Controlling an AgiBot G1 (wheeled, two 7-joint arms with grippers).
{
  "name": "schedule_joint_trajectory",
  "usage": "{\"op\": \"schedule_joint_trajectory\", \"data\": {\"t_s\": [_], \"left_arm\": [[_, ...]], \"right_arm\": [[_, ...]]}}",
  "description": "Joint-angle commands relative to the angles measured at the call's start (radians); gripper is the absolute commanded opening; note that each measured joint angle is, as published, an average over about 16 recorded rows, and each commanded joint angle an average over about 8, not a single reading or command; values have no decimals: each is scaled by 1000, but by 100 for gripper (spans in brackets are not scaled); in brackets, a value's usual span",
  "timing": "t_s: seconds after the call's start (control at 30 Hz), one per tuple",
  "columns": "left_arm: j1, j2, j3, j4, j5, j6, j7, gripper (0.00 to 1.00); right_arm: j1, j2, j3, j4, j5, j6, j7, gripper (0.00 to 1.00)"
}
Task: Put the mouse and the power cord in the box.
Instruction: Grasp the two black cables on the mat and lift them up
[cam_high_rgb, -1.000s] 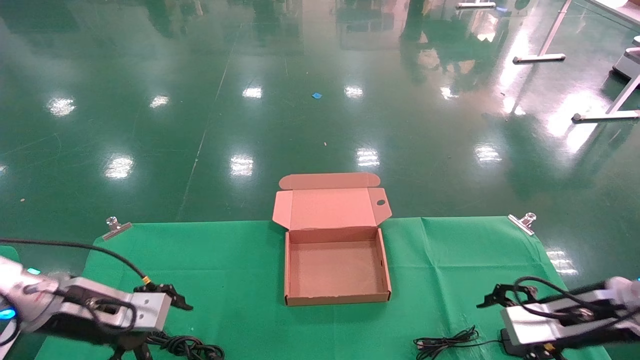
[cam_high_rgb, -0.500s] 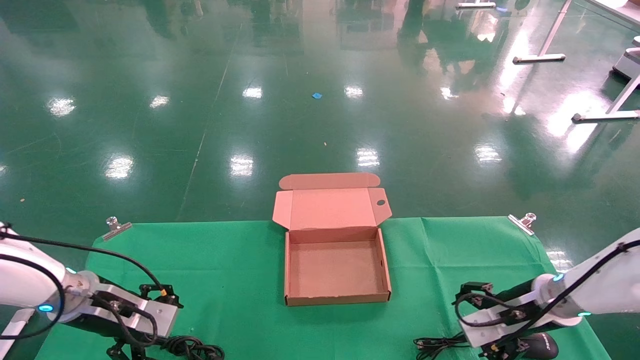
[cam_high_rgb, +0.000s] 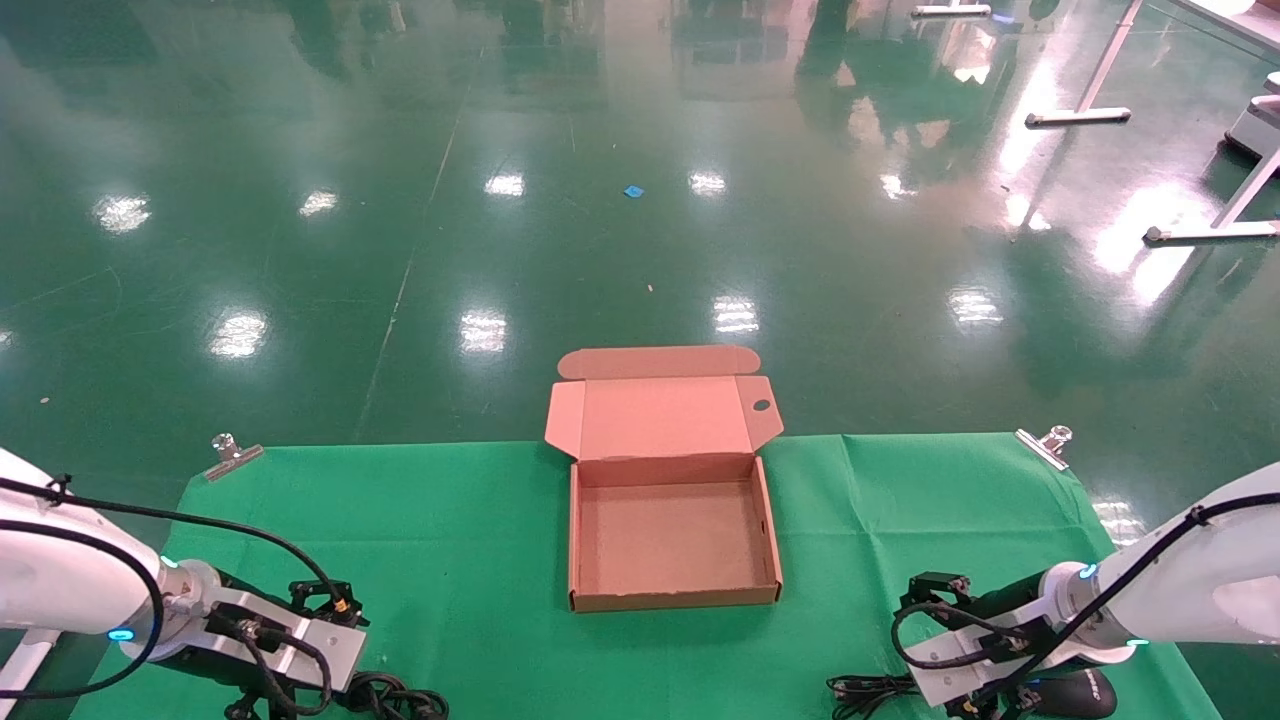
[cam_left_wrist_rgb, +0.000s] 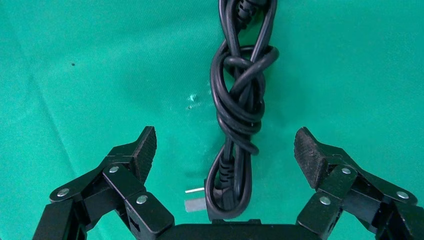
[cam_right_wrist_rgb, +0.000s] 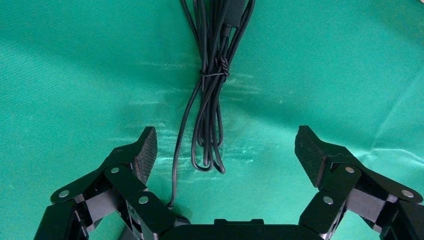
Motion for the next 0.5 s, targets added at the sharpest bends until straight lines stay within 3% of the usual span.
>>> {"op": "schedule_joint_trajectory", "data": {"t_s": [0.03, 0.1, 0.23, 0.27, 0.3, 0.37, 0.5], "left_arm": [[2, 6, -1, 12, -2, -8, 7, 99], [3, 11, 0, 19, 0, -13, 14, 85], [5, 19, 4, 26, 6, -22, 27, 36], [5, 20, 5, 27, 8, -23, 31, 23], [5, 22, 6, 28, 9, -24, 34, 11], [5, 23, 7, 30, 11, -26, 37, 1], [5, 24, 9, 31, 13, -27, 38, 0]], "right_arm": [[1, -4, 2, -10, 2, 7, -9, 88], [1, -6, 4, -18, 5, 10, -13, 63], [2, -8, 7, -29, 9, 15, -17, 13], [2, -8, 7, -32, 10, 16, -17, 5], [2, -8, 8, -35, 11, 18, -18, 0], [2, -9, 9, -38, 12, 19, -18, 0], [2, -8, 10, -40, 14, 21, -17, 0]]}}
